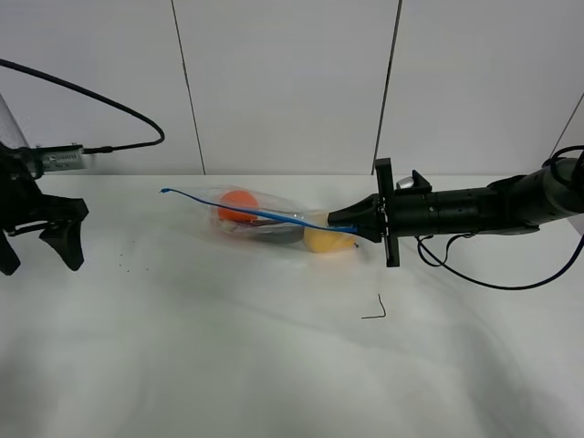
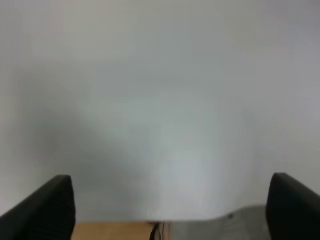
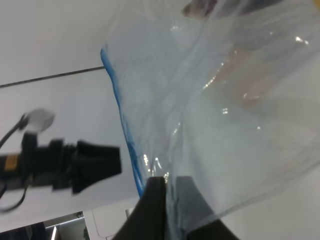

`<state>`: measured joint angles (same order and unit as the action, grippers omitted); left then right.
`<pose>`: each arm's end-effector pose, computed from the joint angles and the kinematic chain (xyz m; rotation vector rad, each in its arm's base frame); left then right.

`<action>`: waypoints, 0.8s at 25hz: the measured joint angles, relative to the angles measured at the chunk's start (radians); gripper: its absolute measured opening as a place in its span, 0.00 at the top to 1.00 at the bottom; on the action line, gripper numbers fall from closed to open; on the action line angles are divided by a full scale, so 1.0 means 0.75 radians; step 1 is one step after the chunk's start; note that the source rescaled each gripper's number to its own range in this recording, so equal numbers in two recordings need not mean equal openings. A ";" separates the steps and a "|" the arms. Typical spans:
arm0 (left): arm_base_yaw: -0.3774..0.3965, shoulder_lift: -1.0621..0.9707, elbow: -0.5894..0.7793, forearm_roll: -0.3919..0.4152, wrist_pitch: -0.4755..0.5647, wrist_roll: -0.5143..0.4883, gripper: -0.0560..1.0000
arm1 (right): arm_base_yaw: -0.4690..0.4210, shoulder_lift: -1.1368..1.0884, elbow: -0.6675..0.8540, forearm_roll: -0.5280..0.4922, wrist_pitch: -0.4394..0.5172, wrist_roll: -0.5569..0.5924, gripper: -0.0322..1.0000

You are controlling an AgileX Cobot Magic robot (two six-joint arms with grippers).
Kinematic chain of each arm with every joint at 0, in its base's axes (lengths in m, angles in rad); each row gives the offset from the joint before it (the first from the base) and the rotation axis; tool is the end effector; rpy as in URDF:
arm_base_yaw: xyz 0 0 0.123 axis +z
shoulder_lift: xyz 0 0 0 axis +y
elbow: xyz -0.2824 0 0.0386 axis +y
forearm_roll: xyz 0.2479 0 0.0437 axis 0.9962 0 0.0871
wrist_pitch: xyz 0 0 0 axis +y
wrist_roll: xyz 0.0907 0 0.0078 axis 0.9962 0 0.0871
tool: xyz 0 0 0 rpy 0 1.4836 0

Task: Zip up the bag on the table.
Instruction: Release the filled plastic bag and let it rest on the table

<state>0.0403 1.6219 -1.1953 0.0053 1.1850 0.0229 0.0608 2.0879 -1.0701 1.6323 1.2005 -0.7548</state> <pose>0.3006 0.0126 0.2493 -0.0240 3.0953 0.0099 0.3585 0.1067 0.1382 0.4466 2.4190 1.8923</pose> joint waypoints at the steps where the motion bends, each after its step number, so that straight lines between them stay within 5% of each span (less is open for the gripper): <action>1: 0.000 -0.064 0.042 0.000 0.000 -0.001 0.00 | 0.000 0.000 0.000 0.000 0.000 0.000 0.97; 20: 0.000 -1.347 0.894 0.001 -0.154 0.024 0.00 | 0.000 0.000 0.000 -0.002 0.000 0.000 0.97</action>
<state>0.0403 0.6113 -0.5249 0.0061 1.0694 0.0407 0.0608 2.0879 -1.0701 1.6311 1.2005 -0.7548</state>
